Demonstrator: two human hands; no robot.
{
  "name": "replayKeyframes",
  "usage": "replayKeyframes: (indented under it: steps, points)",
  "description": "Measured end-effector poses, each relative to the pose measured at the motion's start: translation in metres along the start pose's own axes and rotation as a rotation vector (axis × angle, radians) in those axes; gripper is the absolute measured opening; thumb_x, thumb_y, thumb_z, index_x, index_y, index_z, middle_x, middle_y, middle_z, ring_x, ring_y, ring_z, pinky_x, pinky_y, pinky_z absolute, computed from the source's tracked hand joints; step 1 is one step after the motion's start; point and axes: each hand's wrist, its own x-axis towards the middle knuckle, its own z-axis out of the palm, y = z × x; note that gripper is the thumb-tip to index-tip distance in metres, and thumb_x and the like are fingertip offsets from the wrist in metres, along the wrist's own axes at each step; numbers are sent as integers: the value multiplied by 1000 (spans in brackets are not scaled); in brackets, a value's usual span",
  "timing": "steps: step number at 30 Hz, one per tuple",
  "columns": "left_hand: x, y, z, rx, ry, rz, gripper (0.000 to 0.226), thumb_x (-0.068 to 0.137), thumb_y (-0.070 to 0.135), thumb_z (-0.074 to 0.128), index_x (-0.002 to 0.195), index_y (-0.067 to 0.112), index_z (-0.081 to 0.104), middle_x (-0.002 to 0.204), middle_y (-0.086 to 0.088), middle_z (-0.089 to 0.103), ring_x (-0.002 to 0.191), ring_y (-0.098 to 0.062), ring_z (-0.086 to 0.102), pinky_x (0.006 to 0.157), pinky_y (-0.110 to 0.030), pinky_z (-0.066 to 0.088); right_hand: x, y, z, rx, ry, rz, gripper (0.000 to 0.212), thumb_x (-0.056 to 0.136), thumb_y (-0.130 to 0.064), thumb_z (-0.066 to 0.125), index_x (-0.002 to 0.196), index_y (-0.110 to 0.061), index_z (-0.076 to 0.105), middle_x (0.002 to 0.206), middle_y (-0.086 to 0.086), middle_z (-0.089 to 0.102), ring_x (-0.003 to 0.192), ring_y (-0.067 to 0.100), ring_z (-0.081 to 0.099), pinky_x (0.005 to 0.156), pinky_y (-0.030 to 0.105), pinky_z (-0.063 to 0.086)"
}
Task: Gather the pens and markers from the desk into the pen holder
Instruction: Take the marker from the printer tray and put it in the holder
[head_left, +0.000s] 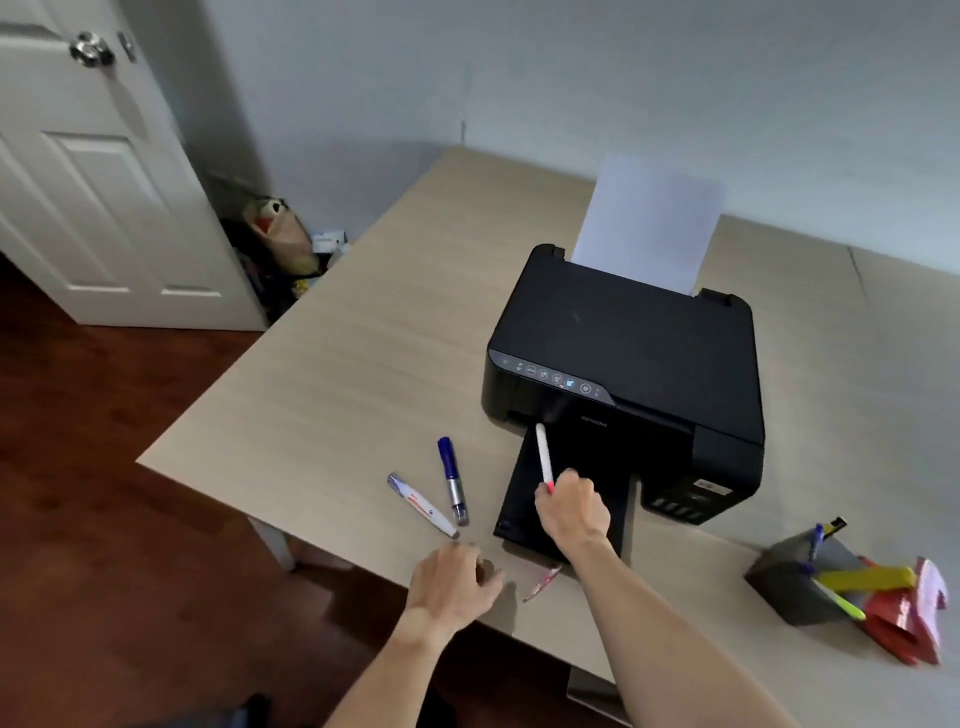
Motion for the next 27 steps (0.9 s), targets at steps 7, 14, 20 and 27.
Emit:
replayKeyframes:
  steps: [7, 14, 20, 27]
  points:
    - [-8, 42, 47, -30, -7, -26, 54, 68, 70, 67, 92, 22, 61, 89, 7, 64, 85, -13, 63, 72, -27, 54, -13, 70, -26, 132, 127, -160, 19, 96, -23, 44, 88, -9, 55, 86, 9, 63, 77, 30, 61, 66, 43, 50]
    - [-17, 71, 66, 124, 10, 115, 24, 95, 39, 54, 97, 18, 63, 91, 1, 68, 80, -12, 66, 68, -27, 57, -56, 190, -85, 277, 435, -213, 11, 94, -10, 45, 90, -13, 55, 87, 0, 52, 77, 20, 49, 74, 33, 43]
    - [-27, 119, 80, 381, -117, 126, 22, 100, 15, 43, 110, 12, 62, 102, -3, 70, 93, -17, 68, 73, -27, 54, -89, 270, -156, 310, 679, -108, 18, 89, -19, 35, 93, -12, 52, 93, 3, 48, 80, 25, 48, 71, 44, 47]
    - [-32, 150, 83, 366, -240, 86, 21, 99, 9, 39, 118, 11, 45, 116, -4, 66, 106, -18, 66, 84, -28, 52, -85, 293, -188, 206, 662, 78, 28, 80, -15, 36, 100, -6, 54, 99, 14, 51, 90, 33, 50, 85, 43, 42]
